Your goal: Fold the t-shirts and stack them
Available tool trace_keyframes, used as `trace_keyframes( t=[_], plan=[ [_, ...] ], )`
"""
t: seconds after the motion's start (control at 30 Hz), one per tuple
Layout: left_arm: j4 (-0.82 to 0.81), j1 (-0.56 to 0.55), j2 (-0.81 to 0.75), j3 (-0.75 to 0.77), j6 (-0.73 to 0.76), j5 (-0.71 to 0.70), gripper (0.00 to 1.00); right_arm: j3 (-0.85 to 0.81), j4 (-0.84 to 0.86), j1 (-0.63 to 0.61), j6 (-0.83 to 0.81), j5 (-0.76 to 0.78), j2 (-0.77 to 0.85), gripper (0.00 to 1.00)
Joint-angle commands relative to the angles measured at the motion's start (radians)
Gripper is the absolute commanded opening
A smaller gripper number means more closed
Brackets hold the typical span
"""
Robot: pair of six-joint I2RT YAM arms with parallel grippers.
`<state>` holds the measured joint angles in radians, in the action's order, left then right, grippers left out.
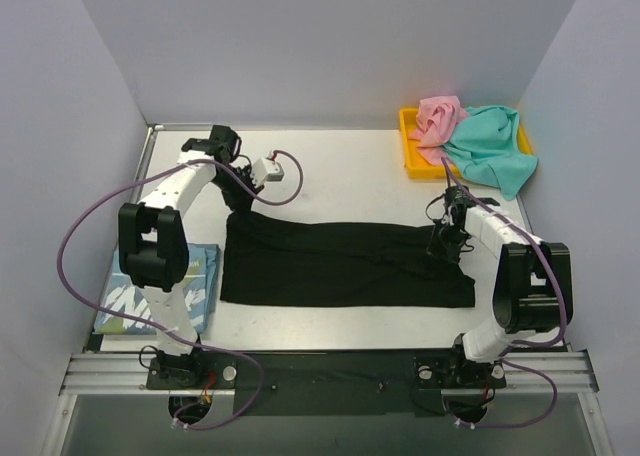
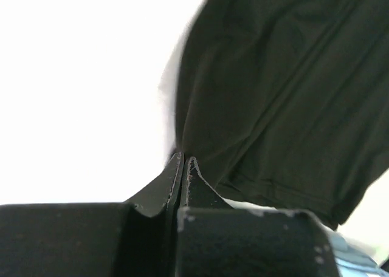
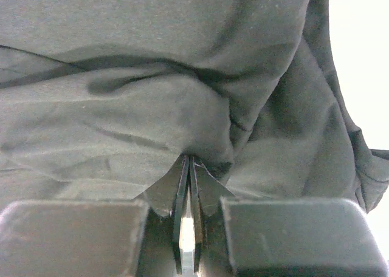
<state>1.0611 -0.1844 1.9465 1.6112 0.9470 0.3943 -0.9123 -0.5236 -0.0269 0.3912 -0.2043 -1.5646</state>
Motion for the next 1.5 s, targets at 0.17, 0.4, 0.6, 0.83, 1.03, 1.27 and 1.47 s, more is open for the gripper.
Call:
trace_keyframes(
  t=[0.17, 0.4, 0.6, 0.83, 1.03, 1.27, 1.47],
  plan=[
    [-0.352, -0.010, -0.119, 0.010, -0.200, -0.022, 0.00, 0.018, -0.018, 0.016, -0.011, 0.039, -0.041, 0.00],
    [-0.061, 0.022, -0.192, -0.235, 0.163, 0.051, 0.00, 0.033, -0.019, 0.024, -0.012, 0.037, -0.023, 0.00],
    [-0.030, 0.042, -0.189, -0.344, 0.251, 0.006, 0.00, 0.023, -0.023, 0.024, -0.015, 0.031, -0.029, 0.00],
    [-0.150, 0.045, -0.153, -0.298, 0.139, -0.075, 0.00, 0.035, -0.023, 0.024, -0.023, 0.032, -0.026, 0.00],
    [0.068, 0.042, -0.146, -0.218, 0.249, 0.011, 0.51, 0.021, -0.024, 0.024, -0.025, 0.026, -0.022, 0.00],
    [0.025, 0.040, -0.092, -0.050, 0.090, 0.110, 0.51, -0.037, -0.058, 0.022, -0.046, 0.023, 0.015, 0.00],
    [-0.130, 0.004, -0.008, 0.009, -0.129, 0.128, 0.50, -0.063, -0.104, 0.024, -0.043, 0.098, 0.052, 0.01]
  ],
)
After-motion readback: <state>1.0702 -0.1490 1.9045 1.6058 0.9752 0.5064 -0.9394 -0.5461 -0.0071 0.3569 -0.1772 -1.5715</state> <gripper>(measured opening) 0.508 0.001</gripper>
